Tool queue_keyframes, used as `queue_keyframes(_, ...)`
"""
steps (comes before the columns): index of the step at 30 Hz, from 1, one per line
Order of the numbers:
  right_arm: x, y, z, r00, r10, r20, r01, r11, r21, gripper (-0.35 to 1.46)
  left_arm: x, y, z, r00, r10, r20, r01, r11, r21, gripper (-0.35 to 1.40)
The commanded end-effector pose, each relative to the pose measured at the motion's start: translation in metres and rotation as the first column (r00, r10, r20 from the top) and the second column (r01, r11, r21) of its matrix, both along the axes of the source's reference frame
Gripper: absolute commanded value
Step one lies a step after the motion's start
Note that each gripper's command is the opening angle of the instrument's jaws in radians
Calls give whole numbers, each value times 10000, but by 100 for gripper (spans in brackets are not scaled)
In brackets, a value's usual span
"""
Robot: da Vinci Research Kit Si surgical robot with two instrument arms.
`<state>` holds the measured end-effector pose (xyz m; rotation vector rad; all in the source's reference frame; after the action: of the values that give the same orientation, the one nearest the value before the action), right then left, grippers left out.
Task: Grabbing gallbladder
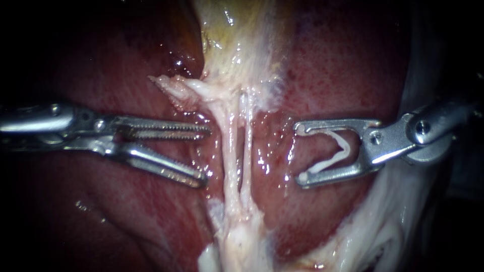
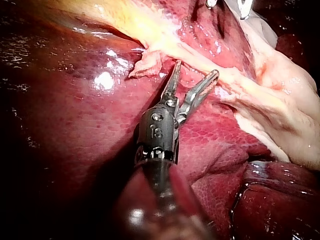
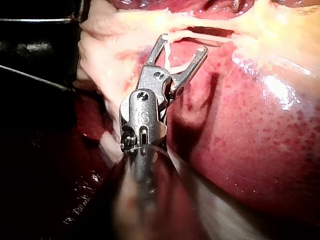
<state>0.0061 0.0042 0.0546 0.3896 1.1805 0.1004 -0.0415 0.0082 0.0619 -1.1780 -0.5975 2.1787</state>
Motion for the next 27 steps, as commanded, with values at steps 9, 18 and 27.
queue_keyframes(9,0,0,0,10000,-3,-2,3,10000,-1,50,27,11,-38,10000,-21,-62,18,9989,-470,86)
queue_keyframes(18,0,0,0,10000,17,12,-17,10000,52,50,44,56,-75,9996,143,-252,-184,9848,-1727,113)
queue_keyframes(27,0,-1,1,10000,57,40,-58,9999,86,50,24,79,-51,9990,56,-437,-150,9758,-2181,108)
